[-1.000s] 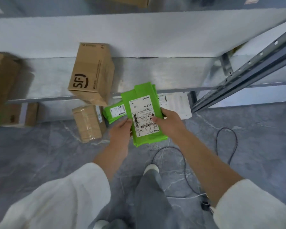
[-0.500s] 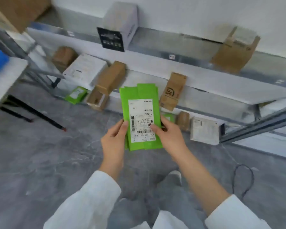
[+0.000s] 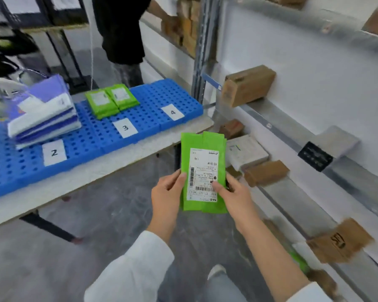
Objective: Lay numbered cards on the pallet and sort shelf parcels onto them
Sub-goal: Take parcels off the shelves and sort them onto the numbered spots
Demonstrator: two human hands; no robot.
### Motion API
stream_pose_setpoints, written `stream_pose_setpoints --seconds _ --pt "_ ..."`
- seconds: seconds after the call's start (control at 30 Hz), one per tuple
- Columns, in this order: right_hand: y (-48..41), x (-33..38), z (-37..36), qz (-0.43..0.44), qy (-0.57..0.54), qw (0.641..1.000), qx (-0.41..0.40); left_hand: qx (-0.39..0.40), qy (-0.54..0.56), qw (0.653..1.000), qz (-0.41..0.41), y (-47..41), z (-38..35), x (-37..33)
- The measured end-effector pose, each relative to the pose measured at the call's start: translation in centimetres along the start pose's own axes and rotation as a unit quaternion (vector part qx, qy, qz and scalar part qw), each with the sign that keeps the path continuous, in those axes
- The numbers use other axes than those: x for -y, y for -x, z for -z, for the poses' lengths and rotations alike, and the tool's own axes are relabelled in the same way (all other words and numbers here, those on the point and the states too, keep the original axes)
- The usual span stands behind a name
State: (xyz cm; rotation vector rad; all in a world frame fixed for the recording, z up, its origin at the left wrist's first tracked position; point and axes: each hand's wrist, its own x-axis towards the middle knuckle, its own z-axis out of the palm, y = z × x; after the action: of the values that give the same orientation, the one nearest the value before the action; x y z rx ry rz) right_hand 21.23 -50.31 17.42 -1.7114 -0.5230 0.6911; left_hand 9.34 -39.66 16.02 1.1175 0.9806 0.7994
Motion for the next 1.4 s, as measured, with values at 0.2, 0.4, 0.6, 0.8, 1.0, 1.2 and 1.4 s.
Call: stream_pose_setpoints --seconds 0.2,0.4,0.6,0.8,1.0,1.2,1.4 --pt "-6.0 2.2 -4.2 0.021 0.027 0.998 0.060 -0.079 0.032 0.996 -0.007 -5.2 1.6 -1.7" --pt "-14.6 4.8 -6.6 0.037 0.041 0.992 0.109 -0.130 0.000 0.991 -0.019 -12.1 0.0 -4.5" --pt "-23.6 8.5 -9.4 0.056 0.046 0.979 0.191 -0.185 0.003 0.982 -0.034 -19.3 -0.9 -8.0" --pt "-29.8 10.3 -13.0 0.064 0.086 0.963 0.247 -0.188 0.085 0.979 0.008 -24.7 0.0 -8.8" --pt "-34.6 11.5 -17.4 0.065 0.135 0.949 0.278 -0.228 0.112 0.967 0.017 -29.7 2.0 -9.0" --pt "-39.3 12.0 -24.6 0.093 0.207 0.927 0.300 -0.287 0.082 0.954 0.013 -37.1 4.9 -8.8" --pt "-44.2 12.6 -32.2 0.039 0.256 0.919 0.297 -0.287 -0.031 0.958 0.001 -44.7 9.0 -9.0"
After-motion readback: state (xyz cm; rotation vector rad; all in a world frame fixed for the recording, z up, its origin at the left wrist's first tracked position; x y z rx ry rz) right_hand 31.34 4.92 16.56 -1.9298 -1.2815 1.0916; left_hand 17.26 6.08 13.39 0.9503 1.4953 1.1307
